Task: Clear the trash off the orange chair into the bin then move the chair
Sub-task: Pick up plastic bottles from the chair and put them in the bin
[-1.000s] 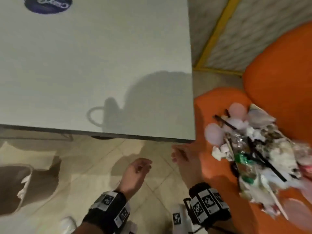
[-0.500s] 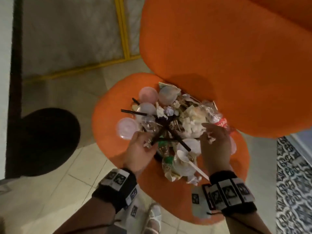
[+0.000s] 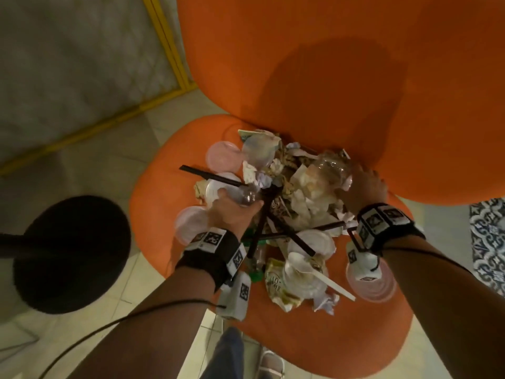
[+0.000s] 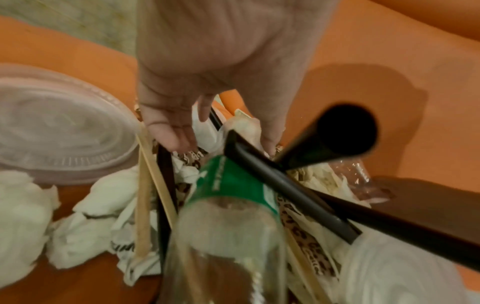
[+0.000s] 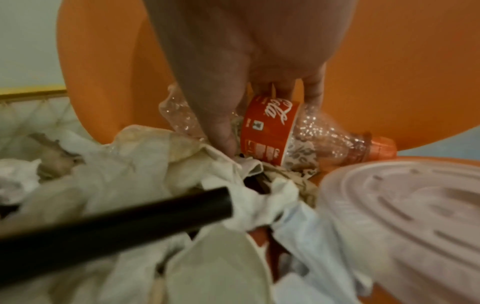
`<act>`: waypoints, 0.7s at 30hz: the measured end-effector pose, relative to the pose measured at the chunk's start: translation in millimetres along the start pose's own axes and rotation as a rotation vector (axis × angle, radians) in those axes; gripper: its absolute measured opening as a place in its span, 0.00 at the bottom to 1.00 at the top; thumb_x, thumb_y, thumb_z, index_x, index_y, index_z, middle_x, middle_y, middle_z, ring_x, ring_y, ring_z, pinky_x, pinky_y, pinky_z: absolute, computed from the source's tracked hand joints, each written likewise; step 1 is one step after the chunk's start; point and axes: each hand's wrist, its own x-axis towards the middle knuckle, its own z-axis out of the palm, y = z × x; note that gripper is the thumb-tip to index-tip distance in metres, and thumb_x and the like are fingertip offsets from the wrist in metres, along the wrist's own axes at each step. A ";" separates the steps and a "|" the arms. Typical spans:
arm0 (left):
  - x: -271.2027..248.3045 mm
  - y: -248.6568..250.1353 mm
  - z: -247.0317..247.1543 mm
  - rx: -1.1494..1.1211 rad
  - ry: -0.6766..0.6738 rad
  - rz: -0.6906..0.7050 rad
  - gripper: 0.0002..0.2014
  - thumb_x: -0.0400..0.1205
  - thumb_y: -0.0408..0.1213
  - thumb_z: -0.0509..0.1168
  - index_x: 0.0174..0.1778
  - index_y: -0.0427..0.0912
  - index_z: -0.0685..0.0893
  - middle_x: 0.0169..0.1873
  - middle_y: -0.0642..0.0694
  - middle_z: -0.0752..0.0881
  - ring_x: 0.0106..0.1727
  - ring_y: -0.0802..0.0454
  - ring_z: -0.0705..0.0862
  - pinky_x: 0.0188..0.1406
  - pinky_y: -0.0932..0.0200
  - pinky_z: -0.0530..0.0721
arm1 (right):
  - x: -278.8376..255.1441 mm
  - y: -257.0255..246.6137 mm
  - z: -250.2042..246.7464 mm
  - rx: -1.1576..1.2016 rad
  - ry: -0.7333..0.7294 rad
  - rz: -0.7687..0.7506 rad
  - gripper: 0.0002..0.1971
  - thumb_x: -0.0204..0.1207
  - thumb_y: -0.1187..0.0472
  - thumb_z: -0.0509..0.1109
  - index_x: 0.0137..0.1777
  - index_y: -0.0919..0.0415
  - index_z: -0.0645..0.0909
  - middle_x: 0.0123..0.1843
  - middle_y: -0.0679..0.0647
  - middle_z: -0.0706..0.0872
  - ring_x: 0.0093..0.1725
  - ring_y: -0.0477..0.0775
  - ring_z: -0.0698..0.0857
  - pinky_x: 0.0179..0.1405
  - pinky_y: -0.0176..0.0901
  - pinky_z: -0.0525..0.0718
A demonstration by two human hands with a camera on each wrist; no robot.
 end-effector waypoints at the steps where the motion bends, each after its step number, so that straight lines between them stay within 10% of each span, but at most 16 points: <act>1: 1.9 1.3 1.9 0.004 -0.037 0.021 0.33 0.70 0.54 0.74 0.65 0.40 0.72 0.56 0.40 0.86 0.56 0.39 0.85 0.53 0.50 0.85 | -0.5 -1.4 -0.4 0.033 0.025 0.010 0.33 0.75 0.47 0.70 0.77 0.57 0.64 0.74 0.61 0.73 0.72 0.66 0.73 0.71 0.65 0.72; 13: -37.7 26.9 -55.7 -0.484 0.289 0.290 0.31 0.69 0.38 0.72 0.68 0.39 0.71 0.60 0.38 0.82 0.61 0.40 0.82 0.61 0.43 0.83 | -79.4 -90.6 -53.0 0.445 0.445 -0.501 0.35 0.64 0.40 0.72 0.68 0.60 0.73 0.57 0.64 0.81 0.55 0.66 0.81 0.50 0.60 0.82; 18: -87.2 -29.7 -98.0 -0.453 0.516 0.238 0.33 0.72 0.39 0.72 0.72 0.41 0.69 0.67 0.42 0.79 0.67 0.47 0.79 0.67 0.53 0.79 | -153.6 -152.4 -36.2 0.900 0.001 -0.472 0.27 0.72 0.36 0.69 0.63 0.52 0.74 0.48 0.54 0.83 0.45 0.56 0.83 0.47 0.59 0.84; 21: -116.3 -102.0 -109.0 -0.586 0.486 0.134 0.28 0.72 0.39 0.71 0.62 0.68 0.68 0.55 0.59 0.81 0.56 0.62 0.82 0.53 0.57 0.84 | -203.7 -178.8 11.3 0.943 -0.305 -0.388 0.21 0.71 0.39 0.72 0.58 0.47 0.75 0.45 0.48 0.85 0.42 0.52 0.85 0.45 0.60 0.85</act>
